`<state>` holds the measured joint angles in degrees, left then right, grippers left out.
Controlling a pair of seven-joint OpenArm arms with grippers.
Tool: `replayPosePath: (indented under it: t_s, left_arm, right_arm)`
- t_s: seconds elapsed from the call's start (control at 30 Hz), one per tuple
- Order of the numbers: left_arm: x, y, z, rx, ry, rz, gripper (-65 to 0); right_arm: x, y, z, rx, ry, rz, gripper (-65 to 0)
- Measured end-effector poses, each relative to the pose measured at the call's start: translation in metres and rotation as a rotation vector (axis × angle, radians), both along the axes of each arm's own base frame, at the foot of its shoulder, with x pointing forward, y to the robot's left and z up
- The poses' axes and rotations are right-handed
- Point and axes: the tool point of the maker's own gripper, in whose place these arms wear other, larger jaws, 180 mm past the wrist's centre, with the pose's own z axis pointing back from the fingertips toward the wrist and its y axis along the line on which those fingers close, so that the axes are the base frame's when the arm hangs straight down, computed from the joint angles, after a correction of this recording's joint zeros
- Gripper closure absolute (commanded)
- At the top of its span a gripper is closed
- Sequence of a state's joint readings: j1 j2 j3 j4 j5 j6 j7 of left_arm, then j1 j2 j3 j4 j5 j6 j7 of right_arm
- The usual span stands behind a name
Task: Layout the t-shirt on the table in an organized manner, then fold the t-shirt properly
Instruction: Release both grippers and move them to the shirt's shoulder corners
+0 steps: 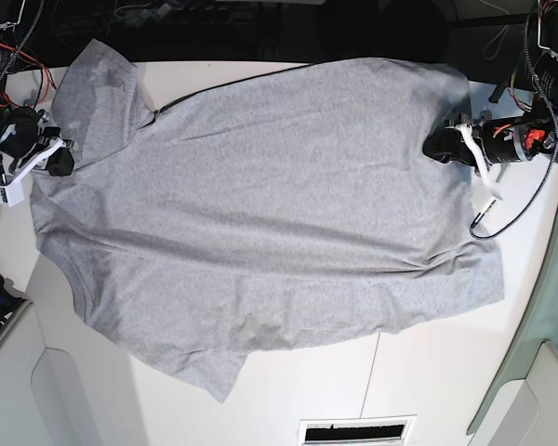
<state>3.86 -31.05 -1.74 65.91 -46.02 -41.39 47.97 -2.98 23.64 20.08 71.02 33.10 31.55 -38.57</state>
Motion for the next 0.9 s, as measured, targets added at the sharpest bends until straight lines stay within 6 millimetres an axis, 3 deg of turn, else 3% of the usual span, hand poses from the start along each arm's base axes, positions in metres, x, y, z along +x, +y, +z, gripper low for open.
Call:
replayPosePath:
  t_s: [0.27,0.57,0.7,0.9]
  left_arm:
    - [0.062,0.023,-0.002,0.081,-0.062,0.102,-9.1]
    - [0.122,0.036,0.006,0.172,-0.072,0.108,-9.1]
    - [0.130,0.037,0.012,0.185,-0.057,0.106,-9.1]
    - [0.114,0.026,0.034,0.033,0.002,0.064,-10.6]
  right_arm:
    - [-0.007,-0.001,-0.014,0.038,0.013,-0.043,0.0]
    - [0.008,0.033,-0.017,0.093,-0.083,-0.076,0.0]
    - [0.010,0.041,-0.017,0.107,-0.095,-0.080,0.0]
    - [0.006,0.032,0.001,0.117,-0.082,-0.094,0.0]
